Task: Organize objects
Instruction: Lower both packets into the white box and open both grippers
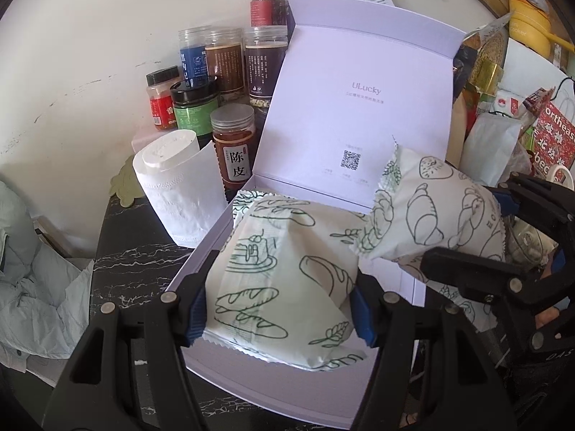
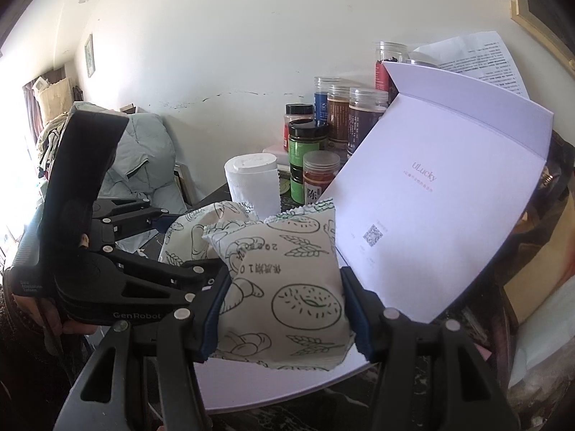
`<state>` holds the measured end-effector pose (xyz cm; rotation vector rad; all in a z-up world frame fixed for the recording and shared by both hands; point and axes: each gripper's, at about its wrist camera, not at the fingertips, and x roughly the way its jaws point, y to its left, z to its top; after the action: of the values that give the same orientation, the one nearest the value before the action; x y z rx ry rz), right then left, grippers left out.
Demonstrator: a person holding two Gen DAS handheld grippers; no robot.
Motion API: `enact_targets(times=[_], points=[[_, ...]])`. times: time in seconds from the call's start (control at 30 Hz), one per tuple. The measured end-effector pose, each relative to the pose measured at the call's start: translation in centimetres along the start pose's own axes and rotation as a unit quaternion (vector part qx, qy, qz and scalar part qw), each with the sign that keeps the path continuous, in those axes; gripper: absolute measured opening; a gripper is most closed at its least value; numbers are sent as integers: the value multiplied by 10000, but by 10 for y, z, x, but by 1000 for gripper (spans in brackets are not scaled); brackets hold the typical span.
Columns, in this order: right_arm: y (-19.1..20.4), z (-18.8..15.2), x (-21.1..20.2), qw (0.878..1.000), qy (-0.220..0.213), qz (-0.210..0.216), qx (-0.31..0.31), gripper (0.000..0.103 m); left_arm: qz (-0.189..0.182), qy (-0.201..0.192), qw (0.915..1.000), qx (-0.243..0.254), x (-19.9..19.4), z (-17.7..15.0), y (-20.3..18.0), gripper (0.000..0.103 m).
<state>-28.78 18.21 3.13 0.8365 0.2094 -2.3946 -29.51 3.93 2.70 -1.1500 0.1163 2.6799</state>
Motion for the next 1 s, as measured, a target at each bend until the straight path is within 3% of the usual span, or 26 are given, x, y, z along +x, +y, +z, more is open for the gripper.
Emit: enact_targets(times=[0.27,0.6,0.77,1.0], points=[[-6,5,36,9996,82,153,-210,60,222,27,9997,-117,27,9,10,62],[-12,-6,81,9988,473,113,-101,60,620,149,9978,191,61,7,19,62],[-14,-11,94,9978,653,127,-57,60,490,455,9977,60,81,2,25,62],[-21,-13,100,9972,725,139,96,60,418,599,9973,-10,91,-3,27,63]])
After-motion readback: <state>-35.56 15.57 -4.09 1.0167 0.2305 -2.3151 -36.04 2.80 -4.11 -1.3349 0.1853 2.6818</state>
